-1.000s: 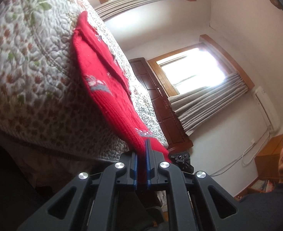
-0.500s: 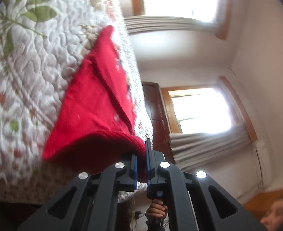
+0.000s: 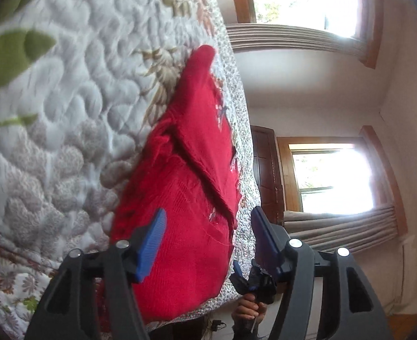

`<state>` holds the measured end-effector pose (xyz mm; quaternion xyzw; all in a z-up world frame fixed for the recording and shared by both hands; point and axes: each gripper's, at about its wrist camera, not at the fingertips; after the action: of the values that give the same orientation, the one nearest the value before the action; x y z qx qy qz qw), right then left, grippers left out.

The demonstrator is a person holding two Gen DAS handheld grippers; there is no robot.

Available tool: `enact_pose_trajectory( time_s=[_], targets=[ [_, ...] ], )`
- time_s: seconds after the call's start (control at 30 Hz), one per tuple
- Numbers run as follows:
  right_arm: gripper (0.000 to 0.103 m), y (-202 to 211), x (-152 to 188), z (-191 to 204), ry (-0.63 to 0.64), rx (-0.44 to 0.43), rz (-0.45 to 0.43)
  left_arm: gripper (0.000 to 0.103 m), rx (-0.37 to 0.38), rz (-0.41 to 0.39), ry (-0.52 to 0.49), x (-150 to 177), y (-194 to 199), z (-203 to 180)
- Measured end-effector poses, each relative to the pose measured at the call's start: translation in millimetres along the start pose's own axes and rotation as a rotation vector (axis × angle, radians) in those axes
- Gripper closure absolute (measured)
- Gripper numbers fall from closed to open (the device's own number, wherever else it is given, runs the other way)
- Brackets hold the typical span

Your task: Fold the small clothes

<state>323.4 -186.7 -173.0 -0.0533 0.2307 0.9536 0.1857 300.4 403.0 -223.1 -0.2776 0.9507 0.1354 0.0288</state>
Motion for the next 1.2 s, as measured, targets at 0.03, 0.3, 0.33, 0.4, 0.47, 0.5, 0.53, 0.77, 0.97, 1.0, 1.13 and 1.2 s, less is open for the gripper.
enact_pose_trajectory(
  time_s=[0.03, 0.3, 0.33, 0.4, 0.47, 0.5, 0.53, 0.77, 0.97, 1.0, 1.13, 1.2],
  targets=[
    [0.055, 5.6, -2.3, 7.1, 0.043, 0.019, -0.004, 0.038, -0.024, 0.006, -0.058, -1.8, 2.5, -10.0],
    [0.055, -14.1, -6.4, 41.3, 0.369, 0.278, 0.038, 0.037, -0.363, 0.130, -0.548, 1.9, -26.1, -64.2],
    [0.055, -19.6, -4.9, 41.5, 0.399, 0.304, 0.046, 0.037, -0.388, 0.153, -0.574, -2.0, -36.4, -66.1],
    [0.055, -31.4, -2.5, 39.4, 0.436, 0.347, 0.058, 0.037, -0.449, 0.183, -0.630, 0.1, -48.3, -64.2],
    [0.055, -41.4, -1.3, 36.5, 0.467, 0.379, 0.074, 0.037, -0.497, 0.204, -0.682, 0.8, -55.7, -57.3],
    [0.055, -45.4, -1.2, 35.4, 0.480, 0.394, 0.078, 0.037, -0.517, 0.211, -0.704, 3.0, -56.9, -56.7],
    [0.055, -48.7, -1.0, 34.5, 0.493, 0.405, 0.081, 0.037, -0.529, 0.219, -0.725, 1.4, -61.5, -53.1],
    [0.055, -57.9, -4.7, 32.1, 0.544, 0.442, 0.106, 0.039, -0.545, 0.277, -0.802, 6.2, -74.1, -49.8],
    [0.056, -64.2, -10.3, 26.0, 0.569, 0.454, 0.127, 0.083, -0.525, 0.323, -0.802, 4.7, -74.9, -42.7],
    [0.056, -65.1, -10.8, 25.1, 0.569, 0.454, 0.128, 0.090, -0.514, 0.322, -0.797, 3.9, -73.3, -41.5],
    [0.055, -66.8, -10.5, 26.7, 0.585, 0.450, 0.135, 0.098, -0.487, 0.313, -0.784, 2.3, -69.8, -38.2],
    [0.056, -68.2, -10.7, 26.8, 0.593, 0.457, 0.147, 0.098, -0.478, 0.314, -0.779, 2.1, -69.5, -36.4]
  ],
)
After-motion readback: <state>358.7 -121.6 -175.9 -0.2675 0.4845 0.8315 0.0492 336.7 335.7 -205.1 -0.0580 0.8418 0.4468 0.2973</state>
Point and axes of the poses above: each gripper's, at about its wrist camera, not at the fingertips, and y roughly against the way its jaws point, z to its left, x to its underside, and after that the axes turned 4 degrees about z, right-handed
